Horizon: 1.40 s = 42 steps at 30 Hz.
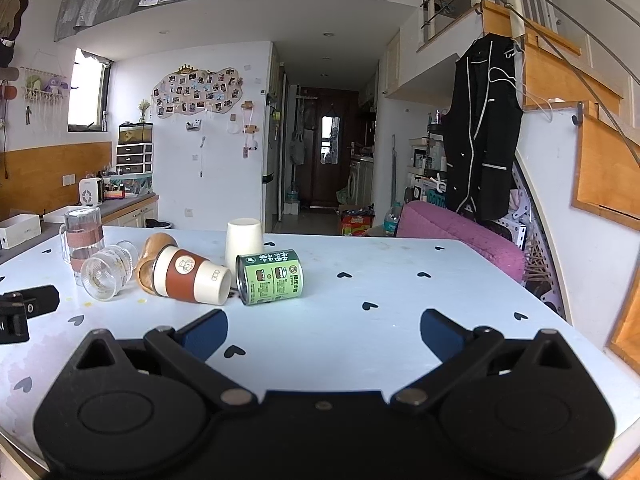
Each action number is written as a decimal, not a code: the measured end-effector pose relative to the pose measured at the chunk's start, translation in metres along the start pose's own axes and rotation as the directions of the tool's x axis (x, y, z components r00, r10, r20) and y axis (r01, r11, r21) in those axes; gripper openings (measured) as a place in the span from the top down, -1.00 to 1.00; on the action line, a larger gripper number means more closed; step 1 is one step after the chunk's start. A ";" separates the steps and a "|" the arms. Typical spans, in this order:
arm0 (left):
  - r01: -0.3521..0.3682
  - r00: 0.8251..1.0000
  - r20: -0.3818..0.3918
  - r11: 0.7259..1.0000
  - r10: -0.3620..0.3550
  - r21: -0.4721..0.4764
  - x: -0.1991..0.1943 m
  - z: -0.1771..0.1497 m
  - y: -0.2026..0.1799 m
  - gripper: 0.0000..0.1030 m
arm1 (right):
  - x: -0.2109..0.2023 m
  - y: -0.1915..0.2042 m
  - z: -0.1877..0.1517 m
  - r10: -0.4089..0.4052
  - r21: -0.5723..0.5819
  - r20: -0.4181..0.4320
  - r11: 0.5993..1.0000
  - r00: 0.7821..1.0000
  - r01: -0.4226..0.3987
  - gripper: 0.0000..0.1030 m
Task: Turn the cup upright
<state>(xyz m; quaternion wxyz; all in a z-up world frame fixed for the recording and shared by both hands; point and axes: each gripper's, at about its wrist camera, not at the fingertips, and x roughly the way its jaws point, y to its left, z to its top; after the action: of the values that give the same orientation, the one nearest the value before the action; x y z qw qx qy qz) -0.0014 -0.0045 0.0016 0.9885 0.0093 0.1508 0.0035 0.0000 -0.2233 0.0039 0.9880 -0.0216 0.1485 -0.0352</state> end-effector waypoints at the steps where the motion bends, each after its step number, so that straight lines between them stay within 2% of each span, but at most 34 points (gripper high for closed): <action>1: 0.002 1.000 0.000 1.000 -0.002 -0.001 0.002 -0.001 0.002 -1.00 | 0.000 0.000 0.000 0.000 0.001 0.001 1.000 1.000 0.000 -1.00; 42: 0.007 1.000 -0.008 1.000 -0.007 0.002 0.004 -0.003 0.003 -1.00 | 0.000 -0.012 0.003 -0.005 -0.005 0.001 1.000 1.000 0.005 -1.00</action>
<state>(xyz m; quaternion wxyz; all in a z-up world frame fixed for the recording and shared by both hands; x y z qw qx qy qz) 0.0014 -0.0014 -0.0018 0.9879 0.0097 0.1546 0.0001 -0.0003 -0.2355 0.0076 0.9880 -0.0242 0.1483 -0.0371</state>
